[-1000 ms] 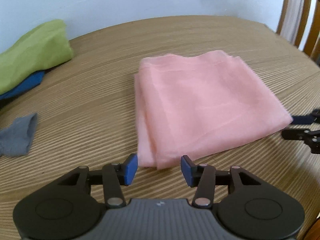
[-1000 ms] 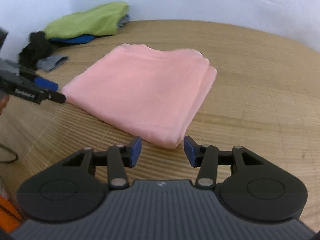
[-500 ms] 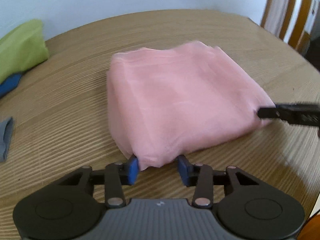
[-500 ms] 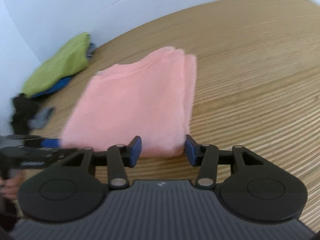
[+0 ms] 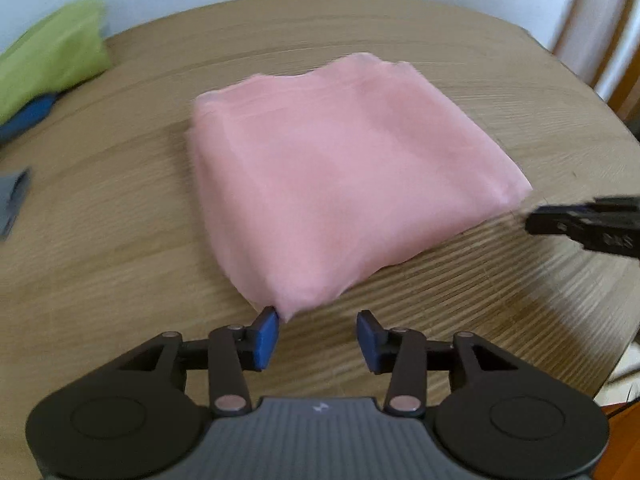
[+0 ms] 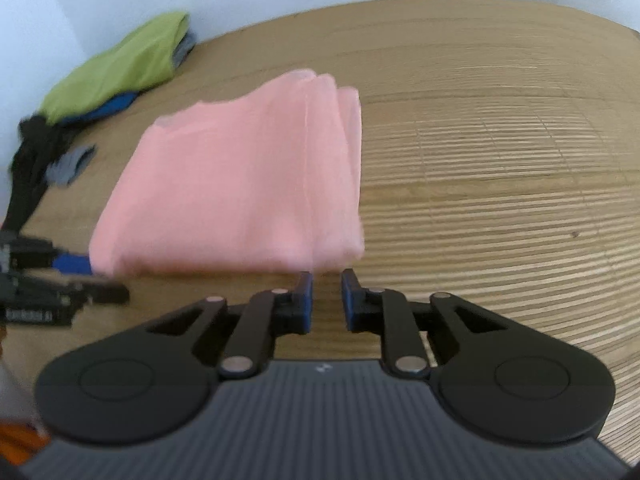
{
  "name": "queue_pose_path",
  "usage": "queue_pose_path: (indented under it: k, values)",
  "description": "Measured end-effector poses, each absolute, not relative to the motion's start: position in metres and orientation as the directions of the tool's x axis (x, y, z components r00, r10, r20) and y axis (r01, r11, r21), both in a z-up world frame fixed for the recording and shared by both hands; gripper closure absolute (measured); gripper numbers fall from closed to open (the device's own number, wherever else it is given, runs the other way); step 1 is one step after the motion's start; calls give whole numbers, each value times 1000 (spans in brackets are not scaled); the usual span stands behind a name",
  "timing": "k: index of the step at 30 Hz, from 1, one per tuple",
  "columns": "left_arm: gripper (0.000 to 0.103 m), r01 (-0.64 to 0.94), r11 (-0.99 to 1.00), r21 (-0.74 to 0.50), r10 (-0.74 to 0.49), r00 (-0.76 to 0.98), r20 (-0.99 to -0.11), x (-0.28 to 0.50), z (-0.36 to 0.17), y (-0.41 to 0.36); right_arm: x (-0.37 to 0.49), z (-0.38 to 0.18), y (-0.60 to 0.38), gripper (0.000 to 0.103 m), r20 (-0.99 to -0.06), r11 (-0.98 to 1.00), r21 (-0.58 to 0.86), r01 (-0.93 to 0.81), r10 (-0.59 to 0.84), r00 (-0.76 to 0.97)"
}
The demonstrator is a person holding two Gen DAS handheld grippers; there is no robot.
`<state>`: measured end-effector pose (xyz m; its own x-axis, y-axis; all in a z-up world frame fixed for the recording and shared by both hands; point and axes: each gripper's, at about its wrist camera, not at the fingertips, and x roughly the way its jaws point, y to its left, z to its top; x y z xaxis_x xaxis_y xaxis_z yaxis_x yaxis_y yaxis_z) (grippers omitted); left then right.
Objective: Fold clothes
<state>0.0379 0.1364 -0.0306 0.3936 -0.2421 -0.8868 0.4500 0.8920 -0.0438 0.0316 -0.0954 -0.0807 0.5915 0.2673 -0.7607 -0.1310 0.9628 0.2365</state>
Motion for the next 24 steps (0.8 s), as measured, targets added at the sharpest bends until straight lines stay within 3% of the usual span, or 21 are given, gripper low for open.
queue_pose_path:
  k: [3,5,7,19,24]
  values:
    - [53,374,927,-17,-193,439,-878,29,-16,135,25,-67,-107,76,-728,948,241,-207,318,608]
    - [49,332,943,3,-162,469,-868,26,-7,128,26,-60,-108,64,-697,935,231,-268,351,625]
    - [47,286,958,-5,-149,485,-862,25,-3,117,31,-58,-104,59,-668,921,192,-339,376,643]
    - [47,129,992,4,-56,452,-890,48,-35,110,39,-82,-90,58,-724,874,176,-453,426,542]
    - [47,159,987,-16,-85,437,-896,44,-33,111,31,-78,-94,59,-738,915,175,-364,367,566]
